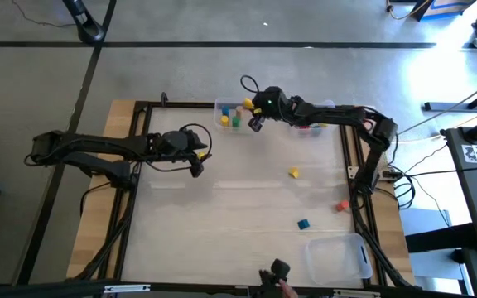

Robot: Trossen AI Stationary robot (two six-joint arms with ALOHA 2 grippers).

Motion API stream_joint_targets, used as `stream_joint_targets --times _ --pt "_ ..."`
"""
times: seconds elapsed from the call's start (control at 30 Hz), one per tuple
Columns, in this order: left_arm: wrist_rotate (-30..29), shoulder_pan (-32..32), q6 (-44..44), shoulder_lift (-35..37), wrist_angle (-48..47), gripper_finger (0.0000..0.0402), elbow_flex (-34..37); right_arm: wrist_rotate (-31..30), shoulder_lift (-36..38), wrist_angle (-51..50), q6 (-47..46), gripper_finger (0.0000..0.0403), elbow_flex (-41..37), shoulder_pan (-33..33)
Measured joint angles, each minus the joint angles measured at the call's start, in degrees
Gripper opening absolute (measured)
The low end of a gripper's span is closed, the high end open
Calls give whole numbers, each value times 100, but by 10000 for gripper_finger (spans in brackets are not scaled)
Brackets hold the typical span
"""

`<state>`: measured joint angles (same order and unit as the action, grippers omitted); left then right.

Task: Sort blocks by size
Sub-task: Put the yellow cylindrical block into the top left transparent bin, then put the orange cylindrical block into the top left transparent bin

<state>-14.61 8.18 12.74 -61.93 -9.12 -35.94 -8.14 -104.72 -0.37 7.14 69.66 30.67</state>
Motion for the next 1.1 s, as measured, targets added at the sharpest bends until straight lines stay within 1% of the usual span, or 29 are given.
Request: stream_joint_targets --times 0.23,0.33,0.53,0.63,0.73,0.87,0.97,1.1 --pt "0 -4 -139 0 128 175 0 -10 -261 23 -83 135 -4 86" --pt "0 5 -143 0 132 175 0 2 -269 27 -84 152 -2 84" --pt "0 5 -157 -2 128 175 0 -31 -269 29 -86 199 -2 86" --pt "0 5 -158 -4 128 175 0 -24 -221 -57 -83 215 -2 82" --pt "0 5 -160 -4 128 175 0 -35 103 -276 -38 221 -2 -3" --pt "-7 7 -191 -4 141 175 0 -47 663 -563 192 218 11 -230" --pt "-20 8 -307 -4 295 175 0 -133 1156 -1101 488 213 9 -492" --pt "-20 11 -424 -7 407 175 0 -284 1834 -2121 520 211 9 -882"
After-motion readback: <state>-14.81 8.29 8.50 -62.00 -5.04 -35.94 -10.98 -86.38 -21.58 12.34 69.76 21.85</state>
